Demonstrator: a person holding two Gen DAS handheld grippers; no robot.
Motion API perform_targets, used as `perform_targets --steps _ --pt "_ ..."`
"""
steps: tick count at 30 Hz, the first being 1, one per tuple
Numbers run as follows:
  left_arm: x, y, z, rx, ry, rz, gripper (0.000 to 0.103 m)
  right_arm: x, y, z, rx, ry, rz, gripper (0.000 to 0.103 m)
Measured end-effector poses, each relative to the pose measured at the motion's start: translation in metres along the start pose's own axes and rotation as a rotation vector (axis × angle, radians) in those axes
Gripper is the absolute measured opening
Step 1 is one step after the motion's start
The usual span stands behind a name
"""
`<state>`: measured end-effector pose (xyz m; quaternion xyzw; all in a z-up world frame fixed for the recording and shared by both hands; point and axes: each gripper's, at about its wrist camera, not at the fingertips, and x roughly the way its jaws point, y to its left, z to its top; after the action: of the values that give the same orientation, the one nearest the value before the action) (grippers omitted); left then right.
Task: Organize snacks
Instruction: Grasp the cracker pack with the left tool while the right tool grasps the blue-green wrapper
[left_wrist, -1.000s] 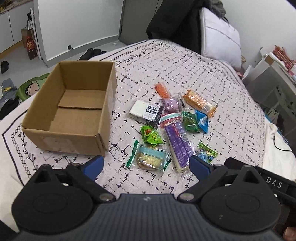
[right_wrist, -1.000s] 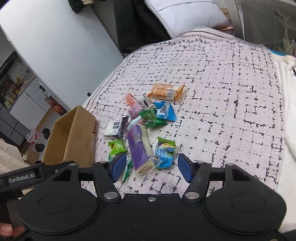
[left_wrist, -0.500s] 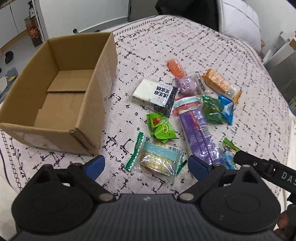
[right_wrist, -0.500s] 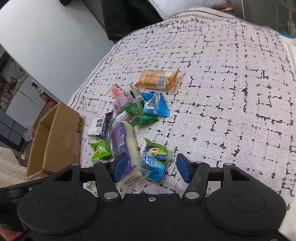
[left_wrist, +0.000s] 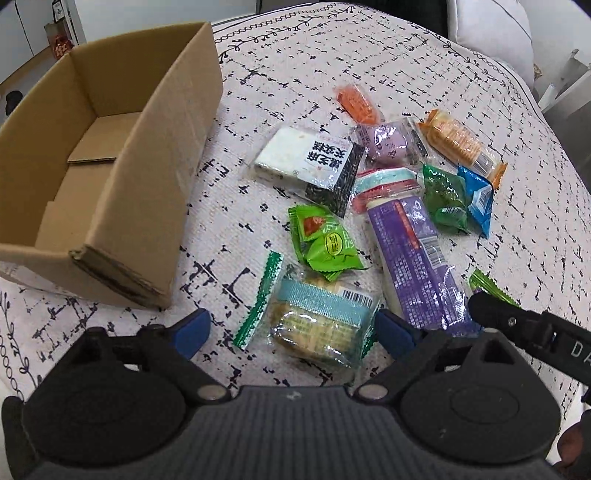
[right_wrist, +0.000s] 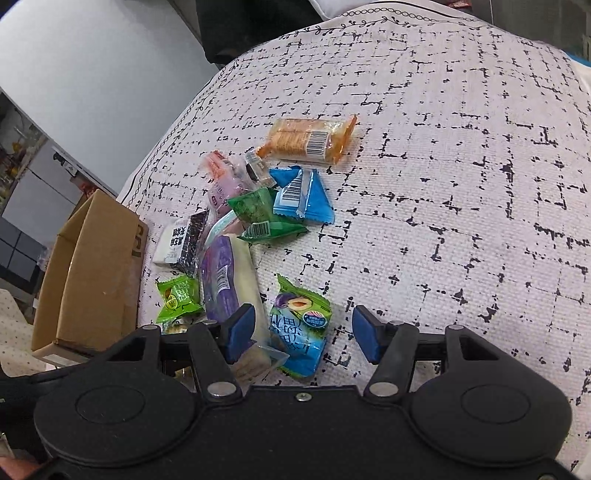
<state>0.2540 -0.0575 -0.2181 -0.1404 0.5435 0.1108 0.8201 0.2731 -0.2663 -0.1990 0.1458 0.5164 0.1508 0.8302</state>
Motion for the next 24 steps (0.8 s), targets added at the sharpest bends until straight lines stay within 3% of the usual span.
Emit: perform_targets --steps 4,8,24 --pt "-0.001 0.0 -0.001 -0.013 0.0 -0.044 0.068 0.002 -0.001 -0.001 -0.007 -0.003 -0.006 0.036" --pt "-0.009 -0.005 -0.001 0.009 0.004 -0.047 0.053 -0.002 0.005 -0.005 -0.043 -0.013 -0.016 0.03" --pt "-0.082 0.004 0.004 0.017 -0.105 -0.122 0.051 -0.064 0.031 -0.007 -0.051 -0.131 0.018 0.027"
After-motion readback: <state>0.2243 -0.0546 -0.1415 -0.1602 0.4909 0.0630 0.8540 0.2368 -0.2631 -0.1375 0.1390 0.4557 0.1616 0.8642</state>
